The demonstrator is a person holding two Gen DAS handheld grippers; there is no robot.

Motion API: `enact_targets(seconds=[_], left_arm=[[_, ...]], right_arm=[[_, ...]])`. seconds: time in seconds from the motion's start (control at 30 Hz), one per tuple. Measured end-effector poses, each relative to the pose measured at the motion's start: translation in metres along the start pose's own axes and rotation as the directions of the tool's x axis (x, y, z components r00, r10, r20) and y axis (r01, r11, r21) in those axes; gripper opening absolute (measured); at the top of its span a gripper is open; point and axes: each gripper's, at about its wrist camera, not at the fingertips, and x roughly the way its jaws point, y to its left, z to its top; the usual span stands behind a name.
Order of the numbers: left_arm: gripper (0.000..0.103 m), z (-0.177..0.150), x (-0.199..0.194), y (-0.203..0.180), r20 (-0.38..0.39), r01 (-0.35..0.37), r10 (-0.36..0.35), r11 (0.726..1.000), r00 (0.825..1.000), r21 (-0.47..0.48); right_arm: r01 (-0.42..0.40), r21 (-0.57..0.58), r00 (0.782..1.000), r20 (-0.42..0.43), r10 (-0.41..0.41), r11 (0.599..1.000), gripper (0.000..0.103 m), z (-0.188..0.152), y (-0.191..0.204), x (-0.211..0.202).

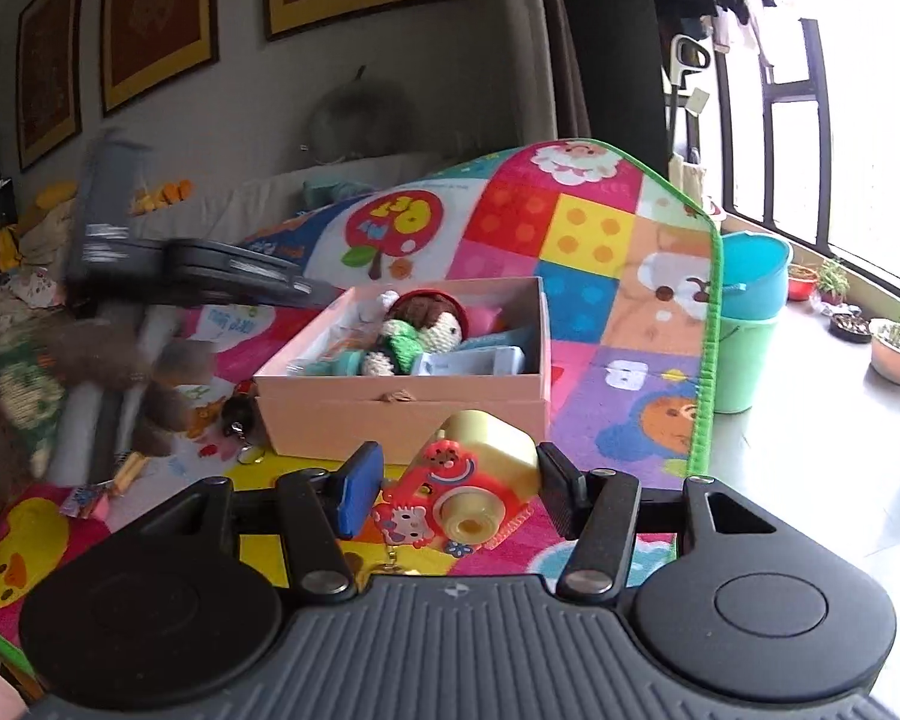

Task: Organize objects
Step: 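Lower the cream lens toy into the pink box and open the right gripper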

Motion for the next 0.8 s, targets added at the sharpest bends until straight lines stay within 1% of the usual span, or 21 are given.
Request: enact_targets(seconds=[0.03,0.1,0.17,0.2,0.27,0.33,0.37,0.4,0.43,0.47,0.5,0.53,0.6,0.63,0.7,0.8], left_arm=[[0.018,-0.001,-0.011,0.007,0.000,0.012,-0.012,0.999,1.000,-0.032],[0.018,-0.009,-0.032,0.016,-0.011,0.024,-0.024,0.998,1.000,-0.061],[0.018,-0.018,-0.052,0.022,-0.020,0.044,-0.046,0.996,0.999,-0.081],[0.018,-0.023,-0.061,0.024,-0.027,0.058,-0.061,0.994,0.998,-0.090],[0.018,-0.033,-0.078,0.029,-0.033,0.080,-0.084,0.992,0.996,-0.095],[0.018,-0.038,-0.093,0.036,-0.025,0.063,-0.066,0.994,0.998,-0.086],[0.018,-0.039,-0.100,0.040,-0.020,0.044,-0.046,0.995,0.999,-0.084],[0.018,-0.040,-0.105,0.046,-0.014,0.025,-0.026,0.996,1.000,-0.088],[0.018,-0.040,-0.111,0.053,-0.007,0.002,-0.003,0.995,1.000,-0.100],[0.018,-0.041,-0.117,0.061,-0.001,-0.015,0.015,0.993,1.000,-0.118],[0.018,-0.043,-0.122,0.070,0.003,-0.029,0.030,0.990,1.000,-0.138],[0.018,-0.045,-0.127,0.078,0.007,-0.039,0.041,0.987,0.999,-0.156],[0.018,-0.051,-0.132,0.094,0.008,-0.062,0.065,0.979,0.998,-0.192],[0.018,-0.056,-0.134,0.102,0.002,-0.078,0.080,0.974,0.997,-0.213],[0.018,-0.065,-0.135,0.114,-0.017,-0.107,0.107,0.961,0.994,-0.255],[0.018,-0.077,-0.134,0.128,-0.040,-0.131,0.125,0.943,0.991,-0.306]], right_arm=[[-0.002,0.006,1.000,-0.003,0.002,1.000,0.055,0.003,-0.002,0.001],[-0.031,0.023,1.000,0.005,0.031,0.999,0.055,0.019,-0.007,0.000],[-0.059,0.028,0.997,0.050,0.058,0.998,0.055,0.047,-0.009,-0.002],[-0.056,0.018,0.995,0.080,0.055,0.998,0.055,0.062,-0.009,-0.001],[-0.014,-0.017,0.987,0.158,0.016,1.000,0.055,0.103,-0.004,0.005],[0.040,-0.044,0.976,0.216,-0.029,0.998,0.055,0.146,0.004,0.020],[0.066,-0.056,0.972,0.231,-0.051,0.996,0.058,0.162,0.008,0.029],[0.088,-0.065,0.970,0.234,-0.071,0.994,0.070,0.177,0.012,0.040],[0.104,-0.067,0.971,0.223,-0.086,0.992,0.075,0.190,0.014,0.050],[0.114,-0.051,0.971,0.218,-0.101,0.992,0.078,0.197,0.015,0.056],[0.115,-0.027,0.971,0.212,-0.106,0.993,0.078,0.201,0.014,0.060],[0.096,-0.006,0.975,0.201,-0.093,0.995,0.079,0.201,0.012,0.061],[0.049,0.047,0.980,0.192,-0.058,0.998,0.089,0.193,0.007,0.058],[0.040,0.068,0.981,0.186,-0.052,0.997,0.090,0.187,0.005,0.057],[0.036,0.080,0.987,0.153,-0.048,0.996,0.090,0.172,0.003,0.060],[0.050,0.091,0.997,0.062,-0.055,0.995,0.090,0.135,0.004,0.070]])
